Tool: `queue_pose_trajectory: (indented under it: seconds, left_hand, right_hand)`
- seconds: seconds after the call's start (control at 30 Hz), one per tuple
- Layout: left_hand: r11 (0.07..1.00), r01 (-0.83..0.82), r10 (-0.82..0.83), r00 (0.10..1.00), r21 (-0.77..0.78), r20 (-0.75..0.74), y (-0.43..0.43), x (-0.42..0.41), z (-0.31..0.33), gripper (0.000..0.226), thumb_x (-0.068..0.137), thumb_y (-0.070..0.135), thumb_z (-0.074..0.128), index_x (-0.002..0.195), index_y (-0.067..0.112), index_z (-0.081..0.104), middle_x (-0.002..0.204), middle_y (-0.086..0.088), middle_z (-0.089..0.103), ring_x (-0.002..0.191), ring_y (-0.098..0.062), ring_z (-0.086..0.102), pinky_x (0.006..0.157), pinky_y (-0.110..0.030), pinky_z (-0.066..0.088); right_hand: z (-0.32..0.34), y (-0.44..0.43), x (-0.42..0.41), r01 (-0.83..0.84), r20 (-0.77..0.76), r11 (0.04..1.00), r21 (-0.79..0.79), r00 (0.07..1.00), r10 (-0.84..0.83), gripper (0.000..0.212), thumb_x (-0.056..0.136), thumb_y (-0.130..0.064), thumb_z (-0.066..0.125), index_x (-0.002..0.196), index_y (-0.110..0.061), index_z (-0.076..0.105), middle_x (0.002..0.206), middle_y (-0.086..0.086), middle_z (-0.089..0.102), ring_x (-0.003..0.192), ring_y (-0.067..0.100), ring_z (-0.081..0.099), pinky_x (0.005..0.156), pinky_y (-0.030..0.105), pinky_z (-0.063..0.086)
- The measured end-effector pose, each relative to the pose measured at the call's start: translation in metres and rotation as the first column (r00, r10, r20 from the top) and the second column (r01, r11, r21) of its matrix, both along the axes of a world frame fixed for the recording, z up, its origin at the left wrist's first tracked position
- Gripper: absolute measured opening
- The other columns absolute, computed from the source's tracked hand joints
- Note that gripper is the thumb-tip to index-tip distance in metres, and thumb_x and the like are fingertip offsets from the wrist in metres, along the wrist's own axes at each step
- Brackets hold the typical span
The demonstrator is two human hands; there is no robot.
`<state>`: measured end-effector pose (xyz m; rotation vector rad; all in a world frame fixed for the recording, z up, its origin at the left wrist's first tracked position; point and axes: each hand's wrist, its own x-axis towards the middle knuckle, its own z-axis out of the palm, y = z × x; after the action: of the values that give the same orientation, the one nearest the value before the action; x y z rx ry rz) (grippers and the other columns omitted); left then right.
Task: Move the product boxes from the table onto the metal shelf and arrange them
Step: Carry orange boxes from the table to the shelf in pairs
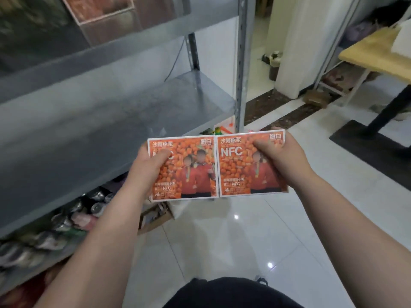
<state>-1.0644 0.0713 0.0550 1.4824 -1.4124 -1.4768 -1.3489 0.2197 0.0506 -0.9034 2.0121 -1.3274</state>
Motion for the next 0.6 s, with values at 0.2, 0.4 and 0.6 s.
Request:
queue_pose_trajectory:
  seconds: [0.2, 0.4, 0.6]
  left_hand:
    - [0.961, -0.181, 0.167, 0.983, -0.209, -0.082, -0.016, 0.008, 0.063, 0.046, 0.085, 0.043, 0.070, 0.125, 0.035, 0.049, 0.110, -0.002, 0.071, 0.087, -0.021, 0.075, 0.077, -0.050, 0.060]
    - [0.868, -0.298, 0.230, 0.950, -0.398, -0.210, -0.036, 0.020, 0.143, 0.051, 0.093, 0.035, 0.066, 0.129, 0.063, 0.042, 0.115, 0.003, 0.069, 0.090, -0.025, 0.074, 0.079, -0.055, 0.059]
    - [0.743, -0.378, 0.249, 0.922, -0.553, -0.295, -0.078, 0.028, 0.208, 0.048, 0.093, 0.028, 0.066, 0.122, 0.061, 0.049, 0.111, 0.009, 0.071, 0.096, -0.024, 0.072, 0.085, -0.058, 0.056]
  right_hand:
    - [0.061, -0.084, -0.027, -0.189, -0.035, 0.973, -0.135, 0.982, 0.186, 0.048, 0.073, -0.057, 0.081, 0.108, -0.029, 0.066, 0.095, -0.005, 0.078, 0.087, 0.015, 0.075, 0.088, 0.047, 0.058]
    - [0.144, -0.163, -0.024, -0.295, -0.033, 0.906, -0.304, 0.954, 0.299, 0.065, 0.060, -0.066, 0.087, 0.113, -0.039, 0.061, 0.104, -0.002, 0.077, 0.096, 0.021, 0.075, 0.093, 0.052, 0.057]
    - [0.224, -0.224, -0.017, -0.363, -0.109, 0.813, -0.456, 0.929, 0.354, 0.048, 0.072, -0.045, 0.086, 0.113, -0.040, 0.061, 0.102, -0.004, 0.077, 0.092, 0.014, 0.075, 0.091, 0.046, 0.058]
